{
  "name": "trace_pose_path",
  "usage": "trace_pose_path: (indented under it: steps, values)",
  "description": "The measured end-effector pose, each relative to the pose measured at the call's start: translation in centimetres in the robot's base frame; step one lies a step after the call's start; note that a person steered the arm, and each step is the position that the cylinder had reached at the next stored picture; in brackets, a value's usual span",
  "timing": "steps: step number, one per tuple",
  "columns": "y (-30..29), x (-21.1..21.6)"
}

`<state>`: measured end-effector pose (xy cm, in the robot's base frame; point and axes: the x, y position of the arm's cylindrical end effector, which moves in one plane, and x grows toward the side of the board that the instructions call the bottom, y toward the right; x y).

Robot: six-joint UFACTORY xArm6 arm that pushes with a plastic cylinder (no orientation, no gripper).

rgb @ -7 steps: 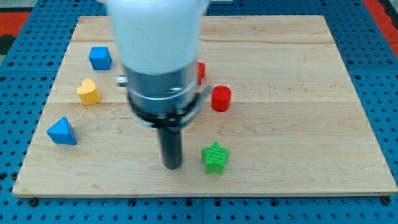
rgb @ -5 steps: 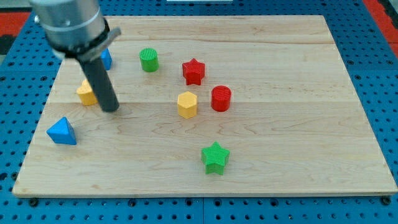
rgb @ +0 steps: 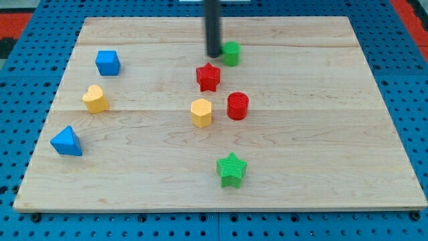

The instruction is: Move the green circle to the left of the green star

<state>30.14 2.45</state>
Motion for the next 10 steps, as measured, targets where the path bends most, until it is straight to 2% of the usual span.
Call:
trace_pose_path:
  steps: [1,2,3,4,5,6,7,8,10]
  values:
    - [1.4,-1.3]
    - [8.2,3.4]
    - [10.3,8.6]
    - [11.3,3.7]
    - [17.2,8.0]
    - [17.0,15.1]
    - [14.1,18.6]
    - [14.1,14.3]
    - [3.8,19.6]
